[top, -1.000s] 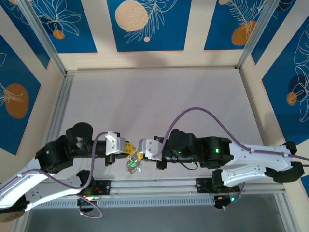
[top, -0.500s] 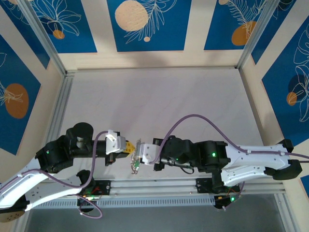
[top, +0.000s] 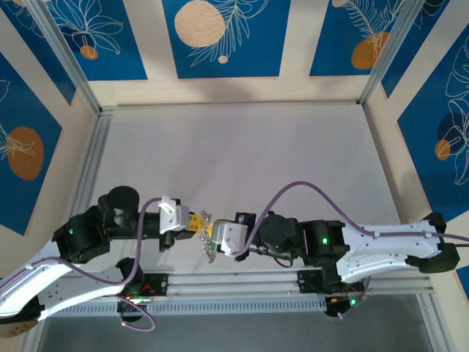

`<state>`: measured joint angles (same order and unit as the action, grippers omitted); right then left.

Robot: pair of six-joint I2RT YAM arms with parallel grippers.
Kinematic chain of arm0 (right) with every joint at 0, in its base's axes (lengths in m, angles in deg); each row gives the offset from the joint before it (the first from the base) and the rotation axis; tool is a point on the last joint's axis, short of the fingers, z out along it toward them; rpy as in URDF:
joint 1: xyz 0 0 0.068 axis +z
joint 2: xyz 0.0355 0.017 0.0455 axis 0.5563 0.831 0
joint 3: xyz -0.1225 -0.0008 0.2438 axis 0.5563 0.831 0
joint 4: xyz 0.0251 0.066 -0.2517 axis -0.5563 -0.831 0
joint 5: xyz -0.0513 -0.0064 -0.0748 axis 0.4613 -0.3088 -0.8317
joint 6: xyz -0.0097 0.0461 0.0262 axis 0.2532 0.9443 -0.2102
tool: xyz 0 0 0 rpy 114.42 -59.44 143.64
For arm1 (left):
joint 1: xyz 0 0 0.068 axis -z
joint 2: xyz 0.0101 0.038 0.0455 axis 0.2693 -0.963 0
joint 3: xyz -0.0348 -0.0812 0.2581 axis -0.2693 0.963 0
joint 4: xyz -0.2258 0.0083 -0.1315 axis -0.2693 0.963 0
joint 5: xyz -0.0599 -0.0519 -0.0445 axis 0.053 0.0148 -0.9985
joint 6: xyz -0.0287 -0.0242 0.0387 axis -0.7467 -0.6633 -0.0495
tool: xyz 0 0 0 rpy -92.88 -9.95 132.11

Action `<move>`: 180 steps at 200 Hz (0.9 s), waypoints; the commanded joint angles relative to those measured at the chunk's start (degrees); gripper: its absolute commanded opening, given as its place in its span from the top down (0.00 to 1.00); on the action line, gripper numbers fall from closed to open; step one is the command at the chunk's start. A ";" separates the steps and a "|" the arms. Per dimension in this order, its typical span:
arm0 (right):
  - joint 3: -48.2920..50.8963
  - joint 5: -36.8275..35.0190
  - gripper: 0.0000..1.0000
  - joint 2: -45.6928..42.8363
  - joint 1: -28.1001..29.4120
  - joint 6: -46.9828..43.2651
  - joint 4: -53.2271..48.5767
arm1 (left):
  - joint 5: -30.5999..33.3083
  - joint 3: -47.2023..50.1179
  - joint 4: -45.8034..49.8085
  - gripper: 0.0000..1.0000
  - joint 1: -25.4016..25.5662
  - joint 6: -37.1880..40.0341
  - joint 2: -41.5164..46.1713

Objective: Put the keys on the keyring

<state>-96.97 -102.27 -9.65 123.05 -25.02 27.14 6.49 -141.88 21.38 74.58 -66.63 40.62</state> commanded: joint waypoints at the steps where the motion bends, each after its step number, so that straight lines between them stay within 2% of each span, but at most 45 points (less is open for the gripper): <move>1: 2.23 -0.68 1.00 -0.89 0.46 -1.11 2.92 | -1.10 -0.46 -5.69 1.00 0.54 -1.14 1.24; 21: 3.33 -2.55 1.00 -0.91 1.05 -2.04 4.56 | -1.21 -0.38 -6.15 1.00 0.50 -1.58 1.31; 59: 7.31 -9.07 1.00 -0.93 2.92 -8.74 14.12 | -0.90 0.13 -7.10 1.00 0.50 -2.42 1.68; 131: 10.89 -10.85 1.00 -0.81 3.38 -13.05 22.67 | 0.47 1.20 -8.96 1.00 0.43 -3.42 2.21; 180: 11.30 -7.99 0.83 -3.12 3.52 -9.42 19.73 | 1.42 1.36 -8.82 1.00 0.45 -3.42 2.56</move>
<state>-86.18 -110.95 -10.66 126.09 -36.26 46.81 7.22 -140.40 17.21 74.58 -69.36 42.24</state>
